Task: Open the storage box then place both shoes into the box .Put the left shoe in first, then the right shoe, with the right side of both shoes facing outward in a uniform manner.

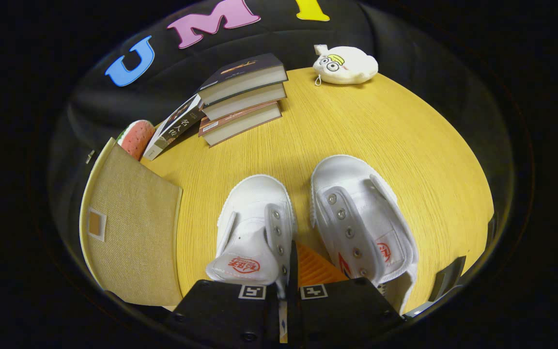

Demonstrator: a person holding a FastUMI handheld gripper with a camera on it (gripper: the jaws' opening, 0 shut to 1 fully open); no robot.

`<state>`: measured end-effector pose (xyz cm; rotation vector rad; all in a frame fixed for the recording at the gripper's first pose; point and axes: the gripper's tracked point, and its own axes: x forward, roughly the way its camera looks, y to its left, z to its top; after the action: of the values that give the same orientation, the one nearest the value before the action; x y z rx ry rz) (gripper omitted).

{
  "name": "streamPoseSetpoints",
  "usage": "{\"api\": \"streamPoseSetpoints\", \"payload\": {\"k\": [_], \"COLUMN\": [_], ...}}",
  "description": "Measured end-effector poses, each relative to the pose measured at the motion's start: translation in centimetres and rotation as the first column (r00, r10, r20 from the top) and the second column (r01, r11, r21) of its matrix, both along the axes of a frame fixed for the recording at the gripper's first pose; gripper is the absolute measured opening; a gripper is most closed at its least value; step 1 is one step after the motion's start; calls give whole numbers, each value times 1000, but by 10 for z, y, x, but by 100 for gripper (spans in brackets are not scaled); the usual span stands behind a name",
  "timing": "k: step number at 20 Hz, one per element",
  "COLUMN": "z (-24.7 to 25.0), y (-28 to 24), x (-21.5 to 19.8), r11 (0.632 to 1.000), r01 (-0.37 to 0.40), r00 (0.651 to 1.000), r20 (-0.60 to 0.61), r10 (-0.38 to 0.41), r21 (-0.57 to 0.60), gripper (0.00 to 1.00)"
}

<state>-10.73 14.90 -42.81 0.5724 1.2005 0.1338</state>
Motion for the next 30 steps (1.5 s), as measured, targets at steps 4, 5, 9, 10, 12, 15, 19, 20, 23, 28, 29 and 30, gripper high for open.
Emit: {"api": "streamPoseSetpoints", "payload": {"k": [4,5,9,10,12,15,19,20,23,28,29,30], "z": [31,45,114,131,164,206,249,254,259,240,235,231], "y": [1,0,-6,-6,0,18,64,77,111,159,169,177], "x": [-2,2,29,35,44,49,56,56,55,46,44,43], "r11": [998,997,988,987,985,981,966,964,966,980,980,981], "r01": [12,28,84,85,81,59,32,20,-12,-25,-27,-26], "r00": [1000,1000,993,992,991,993,996,997,999,999,999,998], "r20": [-6,-2,67,81,93,94,75,67,52,-18,-32,-43], "r10": [-12,-28,-93,-97,-96,-77,-52,-40,-2,29,34,35], "r21": [56,77,127,138,152,183,255,267,257,198,195,193], "gripper": [9,9,8,9,8,8,8,8,8,8,8,9]}}
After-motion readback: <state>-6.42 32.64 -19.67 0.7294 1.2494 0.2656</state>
